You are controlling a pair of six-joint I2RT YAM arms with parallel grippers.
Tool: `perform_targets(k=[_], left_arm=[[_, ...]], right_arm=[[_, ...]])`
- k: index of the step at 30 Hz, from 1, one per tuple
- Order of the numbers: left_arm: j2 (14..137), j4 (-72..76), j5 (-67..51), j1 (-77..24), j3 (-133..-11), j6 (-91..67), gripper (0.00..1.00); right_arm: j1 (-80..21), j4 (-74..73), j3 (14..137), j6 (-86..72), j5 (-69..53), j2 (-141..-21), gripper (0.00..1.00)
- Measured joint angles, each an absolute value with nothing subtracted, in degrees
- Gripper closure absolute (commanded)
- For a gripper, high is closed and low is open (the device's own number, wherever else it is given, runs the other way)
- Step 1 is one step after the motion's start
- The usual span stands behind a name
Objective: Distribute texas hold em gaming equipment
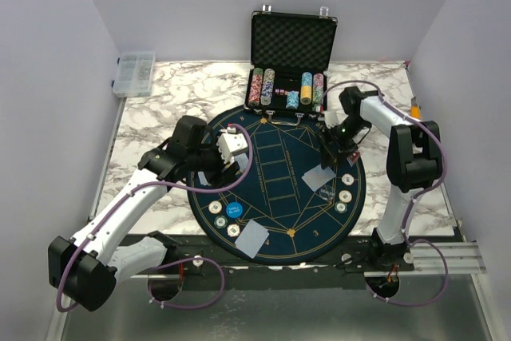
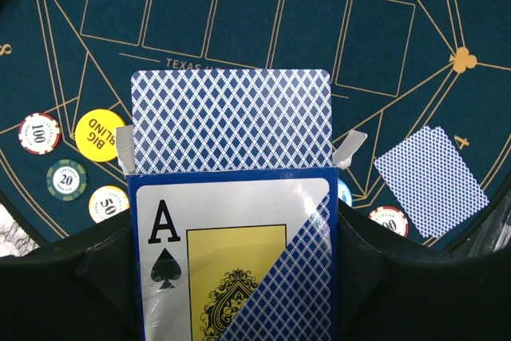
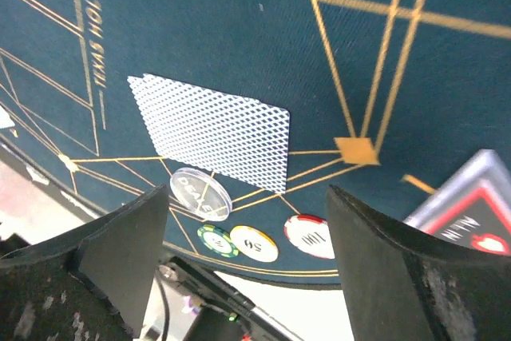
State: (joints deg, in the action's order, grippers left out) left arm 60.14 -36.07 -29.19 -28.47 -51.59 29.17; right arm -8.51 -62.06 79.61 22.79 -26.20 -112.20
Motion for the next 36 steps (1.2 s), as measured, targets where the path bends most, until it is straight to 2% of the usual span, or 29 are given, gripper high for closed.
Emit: perform_targets(k=[4, 6, 12, 19, 24, 33, 36], left_arm=[[60.12, -36.03, -29.41, -28.47, -51.35, 29.21, 1.00], [60.12, -36.03, -29.47, -28.47, -51.33, 29.23, 1.00], [60.45, -35.73, -29.85, -28.47, -51.33, 30.24, 1.00], [61.45, -35.68, -30.22, -28.53, -51.64, 30.89, 1.00], [61.78, -35.11, -30.24, -28.62, -51.96, 30.48, 1.00], [61.84, -34.11, -30.24, -28.77, -52.07, 29.30, 1.00], [61.84, -33.69, -30.24, -28.86, -52.10, 28.75, 1.00]], right_arm=[[-8.51, -62.78, 86.13, 22.48, -27.20, -109.47, 0.04], [-8.58, -62.04, 90.52, 21.39, -31.42, -107.87, 0.01], [-12.97, -57.41, 96.44, 12.99, -43.99, -103.20, 0.01], [-24.80, -46.83, 96.47, 0.14, -54.39, -103.96, 0.02], [-29.47, -40.75, 95.81, -5.76, -58.81, -104.31, 0.02], [-35.73, -35.11, 93.58, -10.57, -59.29, -106.56, 0.13], [-36.95, -34.28, 93.45, -11.40, -59.29, -107.72, 0.23]])
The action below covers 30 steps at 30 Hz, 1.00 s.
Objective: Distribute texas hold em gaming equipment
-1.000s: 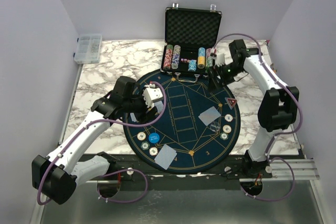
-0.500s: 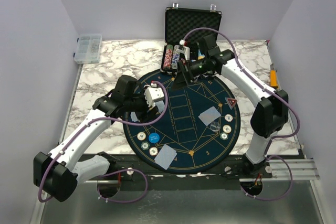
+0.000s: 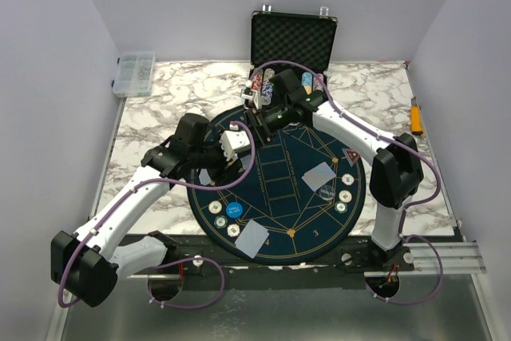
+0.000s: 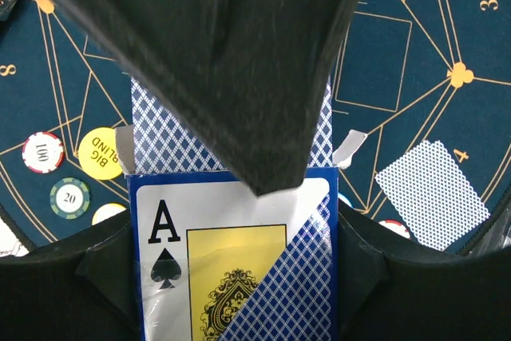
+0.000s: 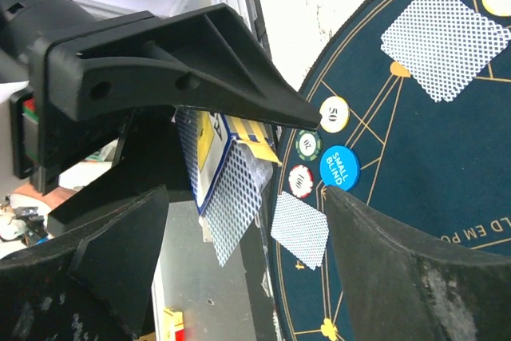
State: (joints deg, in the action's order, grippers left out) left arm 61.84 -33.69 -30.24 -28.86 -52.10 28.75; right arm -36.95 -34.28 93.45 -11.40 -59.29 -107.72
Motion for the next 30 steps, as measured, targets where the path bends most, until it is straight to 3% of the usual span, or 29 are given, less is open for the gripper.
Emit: perform_targets(k=[6, 13, 19, 23, 26, 30], left_arm=[[61.84, -33.45, -30.24, -28.91, -52.10, 28.12, 1.00], [61.78, -33.58, -30.15, -28.91, -52.01, 28.08, 1.00], [61.23, -33.56, -30.06, -28.99, -51.70, 28.12, 1.00], [60.86, -33.45, -30.04, -28.99, -51.70, 28.16, 1.00], [60.86, -33.41, -30.09, -28.99, -51.70, 28.16, 1.00], [60.86, -33.34, -30.09, -28.99, -51.70, 28.16, 1.00]], right_arm=[[-37.54, -34.11, 93.45, -12.05, -59.29, -109.19, 0.53], [-36.47, -34.15, 91.66, -12.67, -61.23, -109.19, 0.63], [-35.14, -34.63, 91.05, -12.14, -62.94, -108.49, 0.61], [-34.81, -35.40, 91.07, -11.03, -63.29, -107.77, 0.39], [-34.74, -35.24, 91.07, -11.20, -63.59, -107.68, 0.39], [-35.03, -34.35, 91.11, -12.29, -63.79, -107.68, 0.53]])
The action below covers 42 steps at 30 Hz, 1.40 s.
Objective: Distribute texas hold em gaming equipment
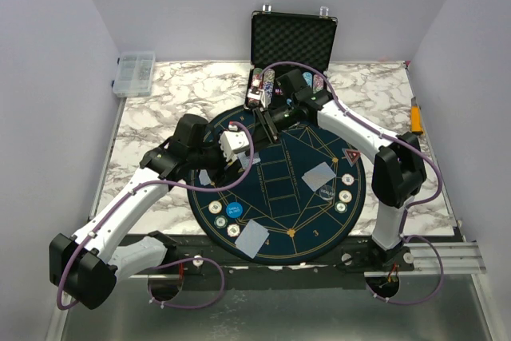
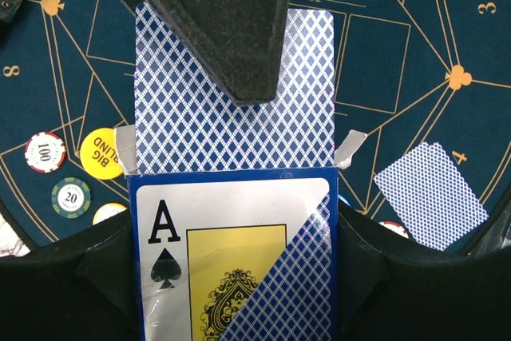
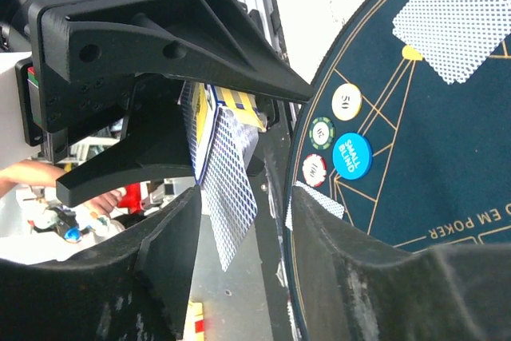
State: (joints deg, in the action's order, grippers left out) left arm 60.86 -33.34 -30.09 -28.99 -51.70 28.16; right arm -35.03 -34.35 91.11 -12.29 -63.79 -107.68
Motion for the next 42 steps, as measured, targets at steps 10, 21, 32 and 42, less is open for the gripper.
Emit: perform_targets(k=[10, 21, 32, 42], left_arm=[[59.94, -33.28, -29.87, -28.99, -51.29, 28.16, 1.00], [58.30, -33.54, -29.12, -27.75, -50.09, 28.14, 1.00], [56.55, -33.61, -29.23, -24.67, -50.09, 27.33, 1.00], [56.29, -33.78, -30.68, -18.31, -50.09, 24.12, 1.00]], right_arm=[[-34.76, -38.50, 92.55, -9.89, -63.75, -108.01, 0.87], [-30.37, -42.57, 92.55, -7.09, -63.77, -106.43, 0.99], [-22.63, -51.48, 100.12, 5.23, -55.92, -106.56, 0.99], [-23.94, -43.79, 97.60, 15.84, -38.94, -108.64, 0.99]])
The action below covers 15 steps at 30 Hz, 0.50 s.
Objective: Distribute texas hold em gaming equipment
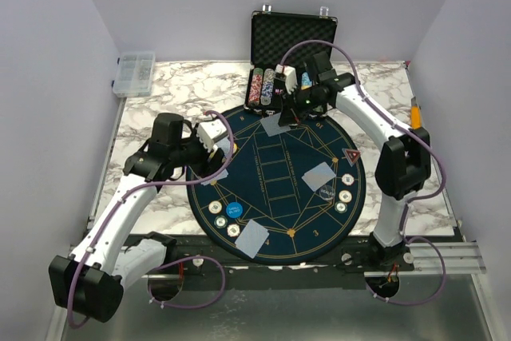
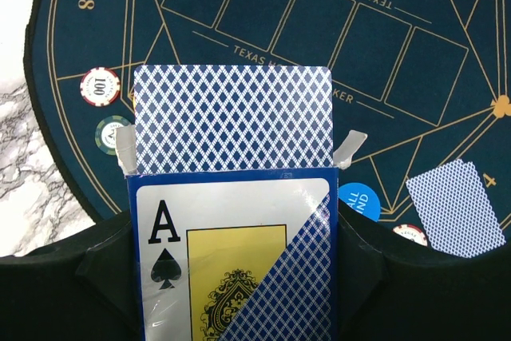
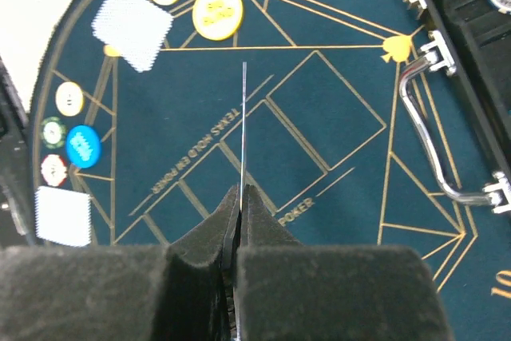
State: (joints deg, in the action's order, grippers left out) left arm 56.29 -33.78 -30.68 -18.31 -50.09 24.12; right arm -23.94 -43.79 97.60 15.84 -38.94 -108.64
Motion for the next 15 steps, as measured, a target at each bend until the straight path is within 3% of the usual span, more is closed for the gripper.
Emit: perform_targets(k=[7, 15], left_arm=[[56.14, -34.00, -31.09, -16.29, -50.09, 23.09, 1.00], [54.68, -34.02, -31.07, -15.70, -50.09, 22.61, 1.00]], right_arm=[[-24.05, -45.41, 105.86, 17.37, -34.54, -118.56, 1.00], [-24.05, -52.82, 106.19, 7.94, -23.68, -118.34, 0.99]])
